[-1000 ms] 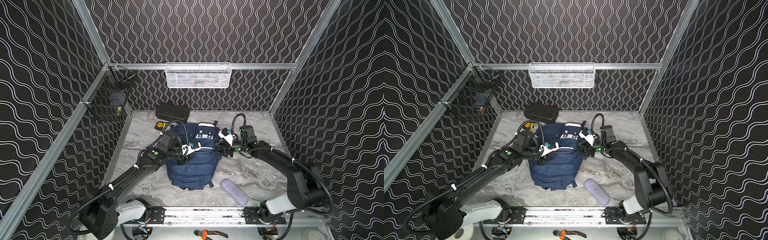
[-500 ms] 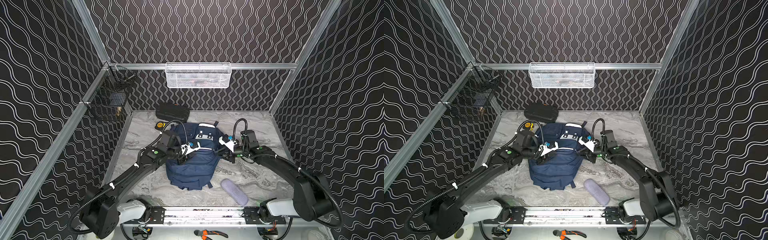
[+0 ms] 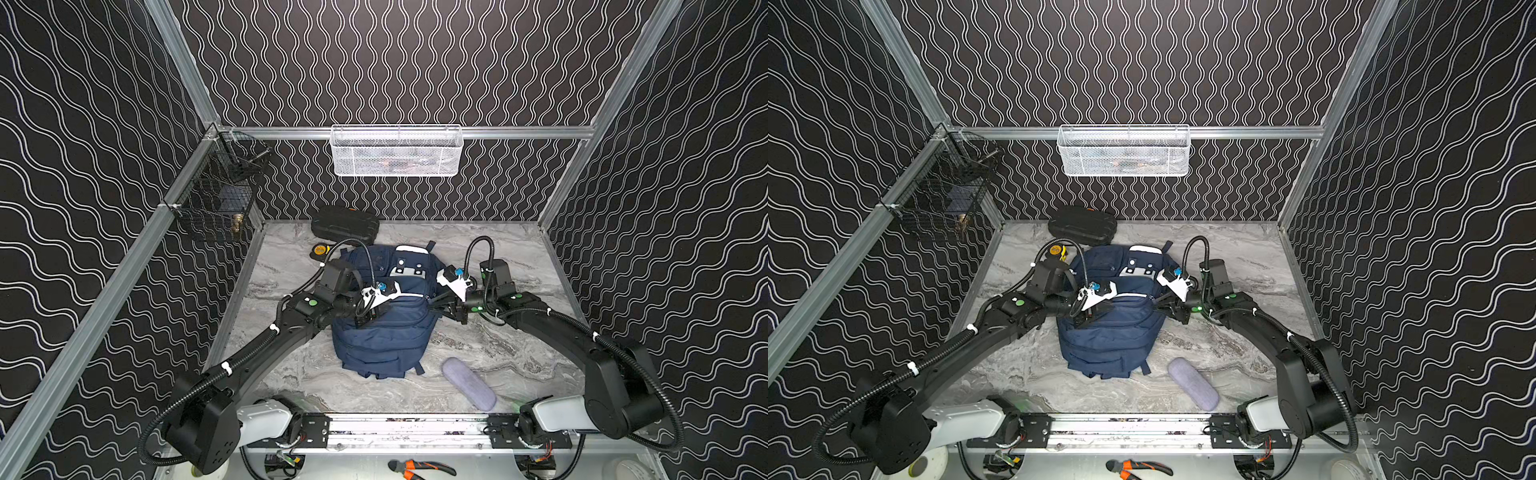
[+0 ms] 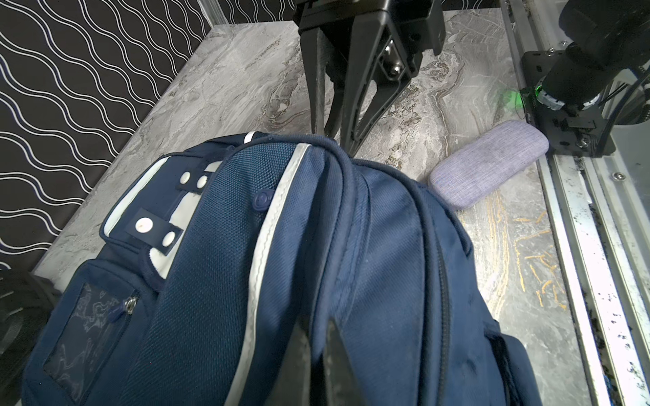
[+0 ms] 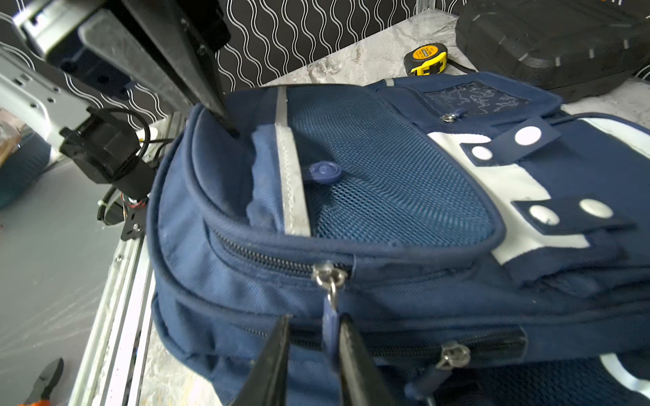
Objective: Pack books, pencil case, and school supplies into a backpack
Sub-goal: Unzip the student bag at the center of the table.
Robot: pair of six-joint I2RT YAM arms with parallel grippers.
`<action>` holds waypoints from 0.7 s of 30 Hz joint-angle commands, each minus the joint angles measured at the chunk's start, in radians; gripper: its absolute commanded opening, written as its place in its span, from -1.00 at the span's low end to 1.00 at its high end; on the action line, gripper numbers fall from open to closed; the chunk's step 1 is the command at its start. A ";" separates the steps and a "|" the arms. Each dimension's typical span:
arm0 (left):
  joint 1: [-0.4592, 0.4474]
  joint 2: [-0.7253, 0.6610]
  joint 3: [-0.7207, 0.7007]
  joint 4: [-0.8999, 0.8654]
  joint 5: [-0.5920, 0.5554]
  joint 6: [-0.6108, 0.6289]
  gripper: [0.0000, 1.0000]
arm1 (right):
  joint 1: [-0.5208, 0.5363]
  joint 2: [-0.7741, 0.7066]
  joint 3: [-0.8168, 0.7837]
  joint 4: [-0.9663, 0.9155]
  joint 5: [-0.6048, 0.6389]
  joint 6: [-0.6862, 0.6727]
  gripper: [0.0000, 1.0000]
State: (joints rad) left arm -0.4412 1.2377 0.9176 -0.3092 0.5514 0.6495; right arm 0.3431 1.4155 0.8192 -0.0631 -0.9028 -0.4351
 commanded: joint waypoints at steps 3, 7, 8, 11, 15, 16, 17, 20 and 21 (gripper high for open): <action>0.001 -0.009 0.000 0.058 0.031 0.006 -1.00 | 0.001 -0.005 -0.010 0.092 -0.028 0.050 -0.64; 0.003 -0.010 -0.006 0.059 0.022 0.010 -1.00 | 0.002 -0.017 -0.026 0.119 -0.031 0.077 -0.73; 0.003 -0.009 -0.004 0.059 0.025 0.010 -1.00 | 0.001 -0.017 -0.028 0.122 -0.031 0.083 -0.73; 0.002 -0.006 -0.002 0.061 0.031 0.006 -1.00 | 0.002 -0.011 -0.028 0.126 -0.027 0.098 -0.80; 0.003 -0.010 -0.003 0.073 0.018 -0.012 -1.00 | 0.004 -0.023 -0.037 0.161 0.035 0.160 -1.00; 0.003 -0.011 -0.003 0.081 0.005 -0.025 -1.00 | 0.004 -0.029 -0.044 0.164 0.037 0.174 -1.00; 0.003 -0.010 -0.002 0.089 -0.007 -0.038 -1.00 | 0.005 -0.043 -0.053 0.167 0.037 0.185 -1.00; 0.002 0.013 0.025 0.069 -0.010 -0.062 -1.00 | 0.019 -0.086 -0.073 0.139 0.076 0.254 -1.00; 0.003 0.026 0.044 0.048 0.006 -0.067 -1.00 | 0.024 -0.102 -0.081 0.126 0.100 0.279 -1.00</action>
State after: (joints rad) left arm -0.4397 1.2472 0.9283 -0.3073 0.5465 0.6170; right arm 0.3576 1.3437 0.7506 0.0574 -0.8433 -0.2333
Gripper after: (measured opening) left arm 0.087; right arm 0.068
